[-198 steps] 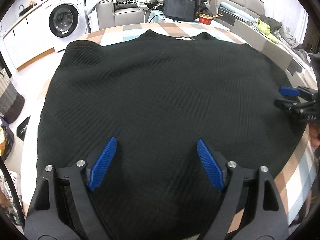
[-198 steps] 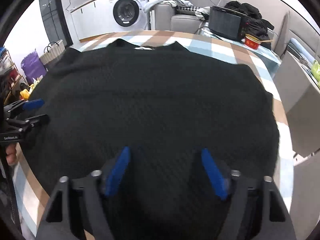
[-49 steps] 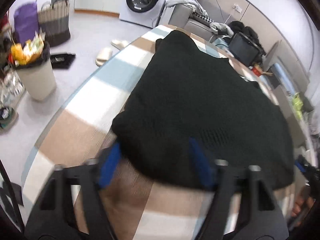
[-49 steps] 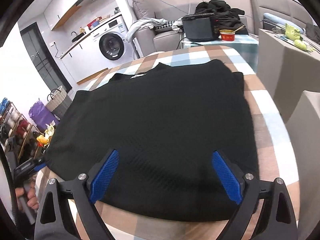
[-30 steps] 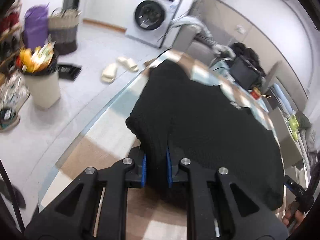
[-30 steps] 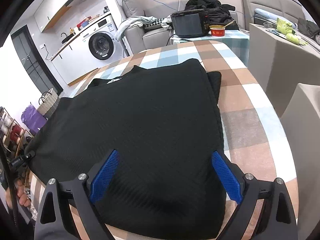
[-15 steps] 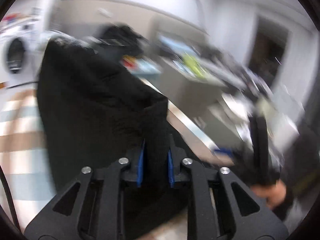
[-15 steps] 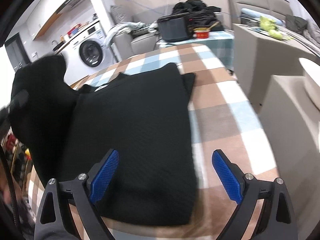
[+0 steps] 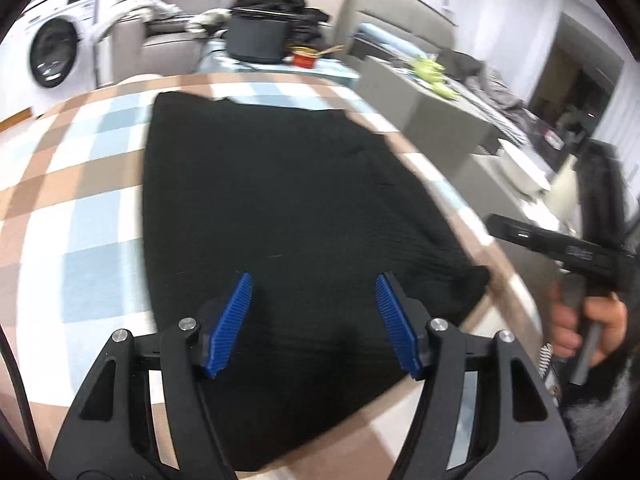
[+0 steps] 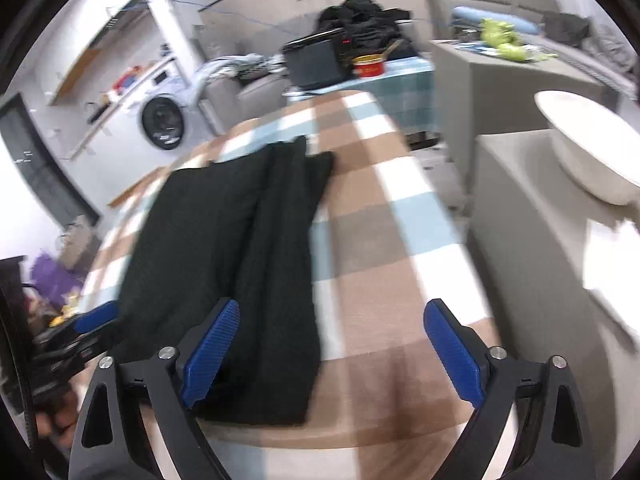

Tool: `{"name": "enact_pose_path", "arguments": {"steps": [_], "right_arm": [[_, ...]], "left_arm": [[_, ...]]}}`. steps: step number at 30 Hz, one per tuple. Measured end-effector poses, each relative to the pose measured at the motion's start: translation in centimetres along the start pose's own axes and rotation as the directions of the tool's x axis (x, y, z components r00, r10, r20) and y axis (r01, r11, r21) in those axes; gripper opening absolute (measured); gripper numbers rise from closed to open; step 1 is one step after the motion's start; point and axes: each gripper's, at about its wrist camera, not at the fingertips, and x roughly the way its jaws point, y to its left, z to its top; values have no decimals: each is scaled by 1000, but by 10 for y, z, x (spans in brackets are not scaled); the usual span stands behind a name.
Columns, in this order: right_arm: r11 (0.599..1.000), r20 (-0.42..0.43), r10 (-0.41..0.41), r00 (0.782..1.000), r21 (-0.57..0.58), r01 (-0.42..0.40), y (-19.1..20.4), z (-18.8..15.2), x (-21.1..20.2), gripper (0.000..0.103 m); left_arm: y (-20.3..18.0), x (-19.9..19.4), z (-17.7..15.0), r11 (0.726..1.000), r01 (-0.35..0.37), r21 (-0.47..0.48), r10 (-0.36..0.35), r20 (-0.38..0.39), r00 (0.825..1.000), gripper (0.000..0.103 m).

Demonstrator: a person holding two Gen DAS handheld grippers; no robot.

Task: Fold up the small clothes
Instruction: 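Fold the held side edge inward over the body with the left gripper, then release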

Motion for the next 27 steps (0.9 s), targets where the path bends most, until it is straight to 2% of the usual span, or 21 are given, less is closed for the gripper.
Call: {"name": "enact_pose_path", "arguments": {"steps": [3,4,7,11,17,19,22,23,26,27], "right_arm": [[990,-49,138,989,10,-138,11,-2,7,78],[983,-70,181,981,18,-180,14,-4,11,72],[965,-118,261,958,23,-260,23,-7,22,69],[977,-197,212,957,8,-215,32,-12,44,69],[968,-170,244,955,-21,-251,41,-5,55,67],[962,-176,248,953,-68,-263,50,-2,57,46],[966,-197,208,958,-113,-233,55,-3,66,43],[969,-204,195,959,-108,-220,52,-4,69,39],[969,-187,189,964,-123,-214,50,-3,66,15],[966,-168,195,966,-139,-219,53,-1,58,13]], "left_arm": [[18,-4,-6,999,-36,-21,36,-3,999,62],[23,-7,-8,999,-37,-30,36,-3,999,62],[39,-9,-13,998,-41,-55,41,-9,999,62],[46,-5,-17,996,-54,-65,53,-12,999,62],[46,-2,-19,995,-62,-76,61,-14,998,62],[45,-4,-19,995,-68,-76,67,-10,998,62],[48,-7,-19,993,-71,-90,71,-5,997,62],[50,-8,-20,993,-73,-96,73,-5,997,62],[54,-13,-18,990,-83,-112,83,-3,997,62],[55,-17,-16,990,-79,-117,81,8,997,62]]}}
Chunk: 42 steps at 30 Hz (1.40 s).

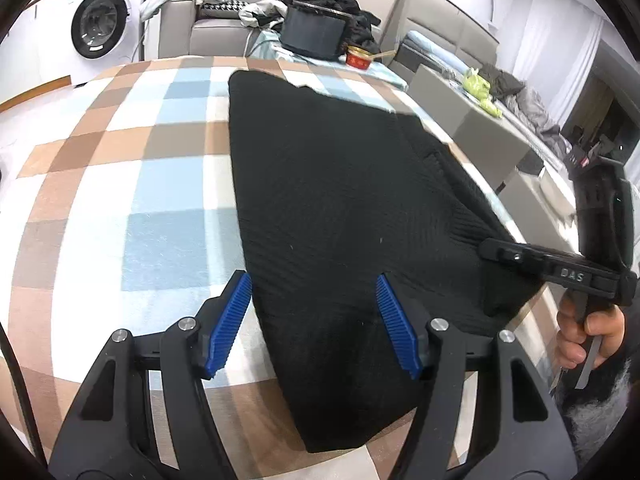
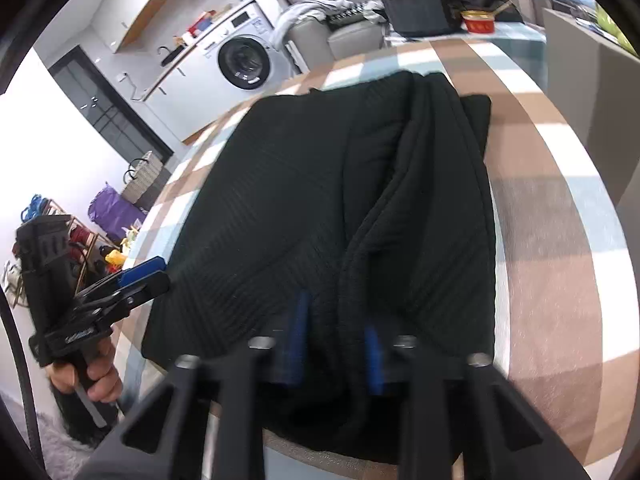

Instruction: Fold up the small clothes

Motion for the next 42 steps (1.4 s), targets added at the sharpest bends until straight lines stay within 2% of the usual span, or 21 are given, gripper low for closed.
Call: {"name": "enact_pose_path", "arguments": {"steps": [3,6,9,12,14,16,19,21,23,24,27,29,30,33,38,39,41,42], "right_arm": [[998,101,-23,995,-61,30,18,12,-28,11],[992,159,-68,985,-92,83,27,15,-53,11],[985,105,-158,982,-60,165,10,3,-42,12],[981,23,-194,981,5,194,-13,-8,-20,13],[984,21,-177,984,37,176,-20,-9,-19,14],[985,19,-161,987,64,159,-25,-6,-23,25],[987,74,-123,990,110,115,-33,0,-31,27],[988,75,-105,992,124,95,-36,4,-28,27],[984,50,-121,991,138,113,-40,5,-20,22],[982,29,-131,991,142,125,-42,3,-18,16],[973,-19,-184,983,140,185,-51,-8,-23,16],[976,-24,-174,984,132,176,-55,-15,-29,17],[972,-24,-191,981,136,193,-56,-16,-33,21],[976,34,-182,983,127,177,-52,-9,-41,21],[988,100,-123,987,111,112,-38,18,-37,21],[990,102,-102,990,103,91,-36,24,-34,23],[995,88,-66,994,85,58,-34,36,-21,33],[994,77,-69,995,88,62,-36,43,-12,43]], "left_arm": [[3,-15,9,1000,2,-7,-1,39,999,64],[4,-22,13,1000,-9,0,9,59,998,68],[4,-13,11,1000,-10,-5,11,41,999,69],[3,7,6,1000,-5,-26,4,-23,1000,69],[0,16,1,1000,-14,-19,13,-51,999,69],[-2,21,-2,1000,-17,-5,17,-63,998,69],[-7,27,-3,1000,-12,13,13,-71,997,69],[-8,31,-3,1000,-22,22,24,-77,997,69],[-9,34,-4,999,-28,27,30,-85,996,69],[-8,34,-5,999,-30,28,33,-88,996,69],[0,32,-7,999,-39,8,39,-97,995,69],[5,29,-7,999,-39,-12,37,-100,994,69],[6,29,-6,999,-40,-17,38,-97,995,69],[7,27,-2,999,-46,-14,45,-85,995,69],[6,25,3,998,-56,-3,55,-67,996,69],[6,25,2,999,-53,-9,52,-68,996,69],[8,26,1,999,-52,-17,51,-71,996,69],[8,27,1,998,-57,-20,55,-73,996,69]]}}
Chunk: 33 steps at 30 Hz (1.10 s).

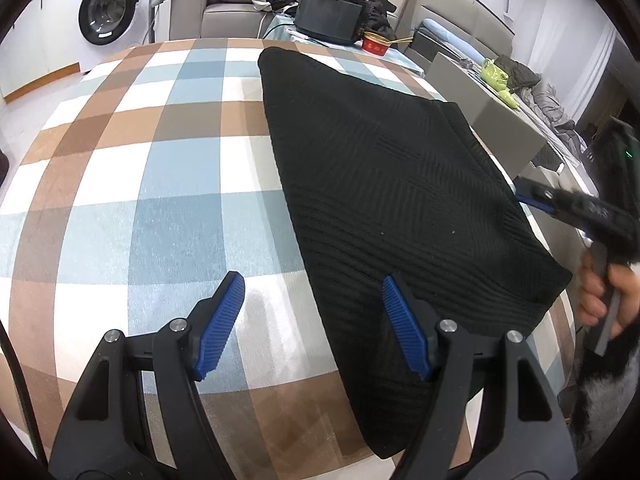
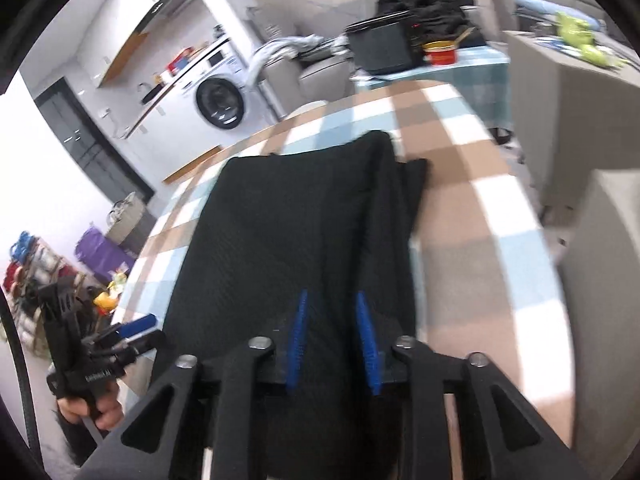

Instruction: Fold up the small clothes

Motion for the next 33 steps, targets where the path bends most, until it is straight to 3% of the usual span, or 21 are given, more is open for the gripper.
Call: {"name": "enact_pose_path", "arguments": {"steps": [4,6,7,8,11,12,14,18,23,25,30,33], "right_arm": [[999,-34,23,999,45,-21,-9,13,33,43],[998,-55,31,998,63,-28,-10,22,42,28],[998,-58,17,998,58,-14,-9,26,44,13],[999,-44,-2,999,32,4,-4,31,43,4],[999,100,-11,995,-42,15,16,44,20,4],[997,110,-24,994,-65,31,22,46,17,4],[993,99,-73,992,-86,82,26,48,23,4],[989,-26,-143,989,-35,142,7,39,44,9],[999,5,27,1000,23,-27,-8,10,0,35],[997,4,71,997,29,-71,-9,-8,-17,40],[996,-53,87,995,31,-86,-5,-52,-27,41],[999,-75,28,997,17,-27,-7,-60,-17,28]], "left_arm": [[2,2,0,1000,-1,-9,1,-3,1000,69],[2,3,1,1000,-6,-8,6,0,1000,69],[2,3,2,1000,-6,-10,6,2,1000,69],[2,3,3,1000,-2,-13,2,3,1000,69],[2,3,5,1000,-2,-10,2,4,1000,69],[2,4,5,1000,-1,-9,1,2,1000,69],[2,5,4,1000,1,-9,-1,1,1000,69],[3,3,1,1000,-11,-11,11,2,1000,69],[7,-1,-1,1000,-13,-23,13,6,1000,69],[5,-1,0,1000,1,-25,-1,6,1000,69],[-7,6,1,1000,28,3,-28,-4,1000,69],[-15,10,0,999,32,27,-32,-15,999,69]]}}
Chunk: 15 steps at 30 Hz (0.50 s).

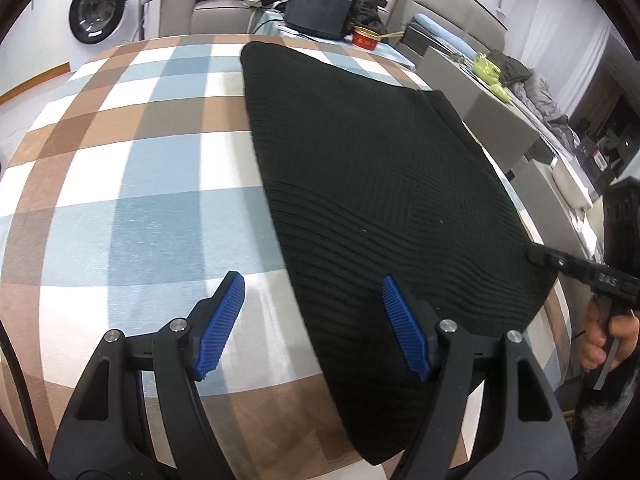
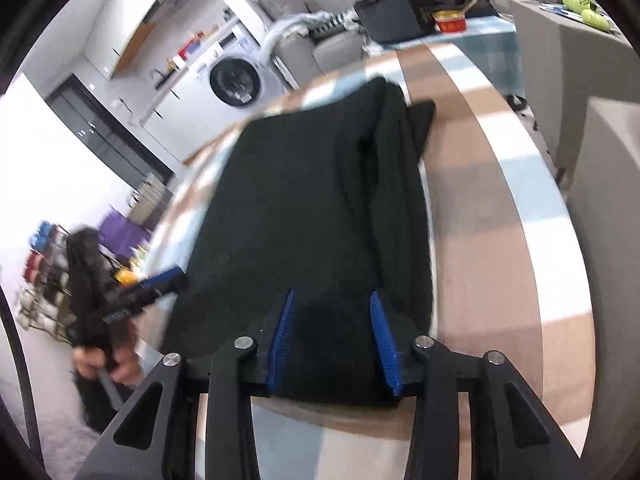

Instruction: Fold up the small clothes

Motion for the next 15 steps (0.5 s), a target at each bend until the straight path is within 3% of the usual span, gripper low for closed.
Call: {"name": "enact_pose_path", "arguments": {"steps": [2,5,9,11,15], "right_arm": [[1000,12,-11,1000,6,11,-2,-2,-2,9],[999,94,27,995,-24,-25,4,-2,-23,5],[998,10,-69,998,-8,69,-8,-10,-13,5],[999,30,-13,999,48,11,-18,-12,-17,12],[996,101,-23,995,89,14,-25,-3,-27,33]], "left_arm": [[-2,1,-1,1000,-8,11,8,-2,1000,69],[0,2,-2,1000,-19,5,19,-5,1000,69],[5,5,0,1000,-2,-23,1,-10,1000,69],[4,7,3,1000,-6,-6,6,-18,1000,70],[-1,17,12,1000,10,12,-10,-16,1000,71]]}}
